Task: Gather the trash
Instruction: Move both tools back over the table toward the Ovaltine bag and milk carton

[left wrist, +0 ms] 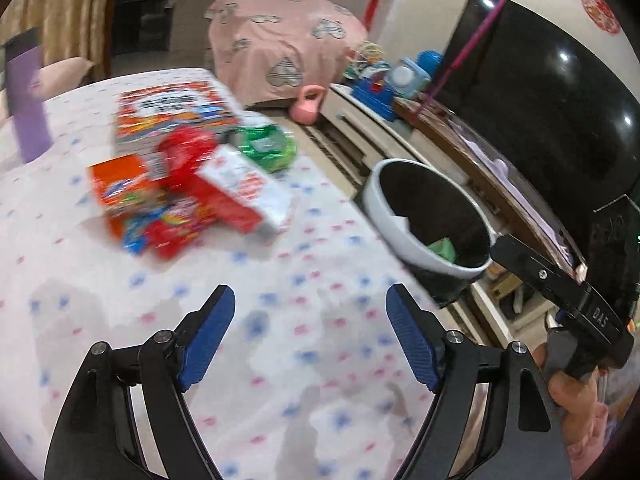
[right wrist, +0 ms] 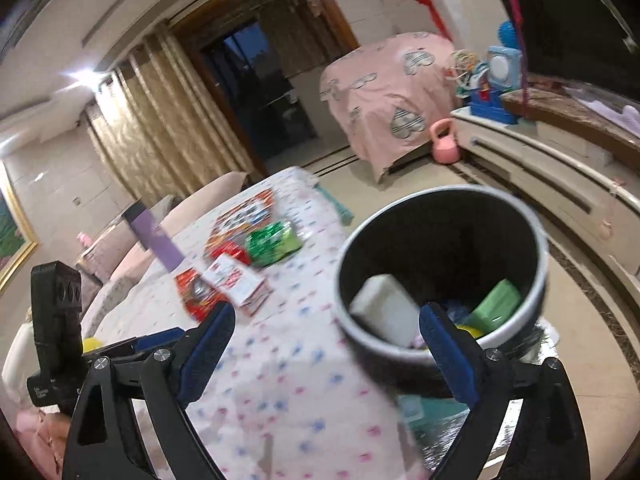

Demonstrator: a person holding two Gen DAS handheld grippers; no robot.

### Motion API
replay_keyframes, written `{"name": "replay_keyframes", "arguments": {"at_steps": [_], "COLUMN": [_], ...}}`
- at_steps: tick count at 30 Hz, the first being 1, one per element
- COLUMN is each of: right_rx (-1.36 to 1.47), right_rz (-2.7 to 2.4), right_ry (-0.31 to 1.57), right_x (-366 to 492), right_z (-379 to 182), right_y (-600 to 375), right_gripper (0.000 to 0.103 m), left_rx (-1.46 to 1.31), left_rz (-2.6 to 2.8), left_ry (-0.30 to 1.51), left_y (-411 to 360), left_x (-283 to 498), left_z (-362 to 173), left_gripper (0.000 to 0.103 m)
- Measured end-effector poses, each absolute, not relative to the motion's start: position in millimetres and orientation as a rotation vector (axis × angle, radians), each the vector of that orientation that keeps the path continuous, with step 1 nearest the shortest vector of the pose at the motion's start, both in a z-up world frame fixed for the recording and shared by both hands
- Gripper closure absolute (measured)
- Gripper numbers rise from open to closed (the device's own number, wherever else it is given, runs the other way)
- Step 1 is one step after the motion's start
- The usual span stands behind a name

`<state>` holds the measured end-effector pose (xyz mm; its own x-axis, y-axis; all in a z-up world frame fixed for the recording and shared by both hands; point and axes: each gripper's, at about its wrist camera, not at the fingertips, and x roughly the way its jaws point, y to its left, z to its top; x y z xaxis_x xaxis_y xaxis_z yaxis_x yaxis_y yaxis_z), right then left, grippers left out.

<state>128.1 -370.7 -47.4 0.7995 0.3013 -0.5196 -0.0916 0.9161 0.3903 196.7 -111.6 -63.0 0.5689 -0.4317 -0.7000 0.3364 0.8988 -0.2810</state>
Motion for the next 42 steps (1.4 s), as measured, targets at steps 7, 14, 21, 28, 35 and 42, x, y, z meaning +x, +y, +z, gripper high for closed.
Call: {"name": "replay_keyframes", "arguments": {"at_steps": [7, 14, 21, 28, 35, 42], "right_rx": [0.321, 0.258, 0.196, 0.139, 0.098, 0.045], "right_rz": [0.288, 0.346, 0.386, 0.425, 0.454, 0.474], "right_ry": [0.656, 0.704, 0.734, 0.726, 0.733, 0.758], "right_x": [130, 141, 155, 171, 194, 219], "right_z": [-57, -67, -71, -69, -70, -75], "right_y": [-325, -292, -267, -250, -239, -232], "right_gripper": [0.008, 0.008, 0.008, 0.008, 0.008, 0.008], "left_rx": [-0.176, -0.207, -0.213, -0.23, -0.233, -0.207], "left_rz": [-0.356, -0.278, -0.223, -0.231, -0.239, -0.248], "left_ry": [0.872, 0.88, 0.856, 0.846, 0.843, 0.859], "left_y": [-60, -26, -6, 5, 9, 6], "left_x": [188, 186, 188, 199, 227, 260], "left_z": [-73, -82, -84, -84, -84, -89], "left_gripper": [0.017, 0.014, 0.013, 0.013, 0.013, 0.013]}}
